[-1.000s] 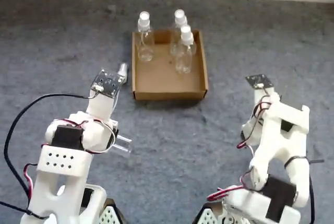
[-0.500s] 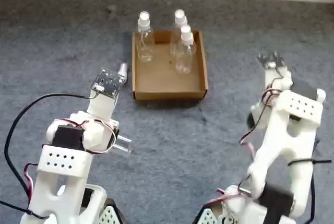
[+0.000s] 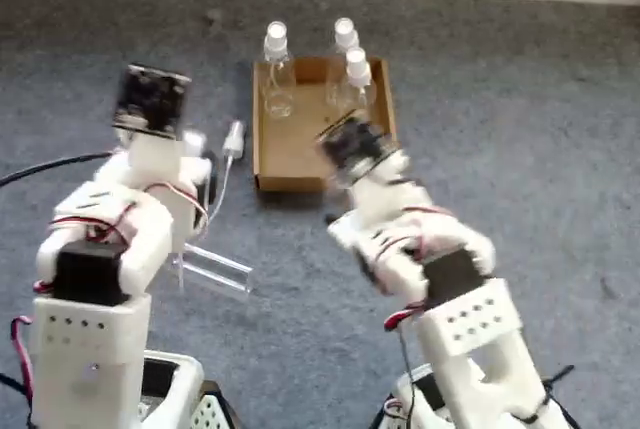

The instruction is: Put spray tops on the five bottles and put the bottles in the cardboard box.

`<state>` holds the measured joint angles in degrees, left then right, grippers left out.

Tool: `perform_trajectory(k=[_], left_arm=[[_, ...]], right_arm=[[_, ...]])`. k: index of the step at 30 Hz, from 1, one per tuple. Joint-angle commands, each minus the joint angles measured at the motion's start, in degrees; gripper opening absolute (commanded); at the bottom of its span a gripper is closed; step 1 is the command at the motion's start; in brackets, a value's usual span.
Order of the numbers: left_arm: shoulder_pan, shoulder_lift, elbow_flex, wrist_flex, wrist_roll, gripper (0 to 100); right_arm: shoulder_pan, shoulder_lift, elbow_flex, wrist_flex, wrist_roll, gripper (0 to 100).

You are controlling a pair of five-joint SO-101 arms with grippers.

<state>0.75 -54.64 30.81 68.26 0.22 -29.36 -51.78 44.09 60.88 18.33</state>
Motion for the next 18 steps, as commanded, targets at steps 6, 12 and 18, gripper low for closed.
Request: perform_trajectory(k=[6, 12, 18], left_arm=[[-5.23, -1.10, -6.99, -4.57, 3.78, 0], [-15.78, -7.52, 0.31, -6.59, 29.54, 0], [-10.42, -25.89, 19.21, -18.20, 26.20, 0]], right_arm=[[-10.42, -1.80, 15.25, -27.21, -0.62, 0.4], [-12.09, -1.98, 20.53, -28.44, -0.53, 0.5], [-13.85, -1.98, 23.96, -29.85, -0.62, 0.5]])
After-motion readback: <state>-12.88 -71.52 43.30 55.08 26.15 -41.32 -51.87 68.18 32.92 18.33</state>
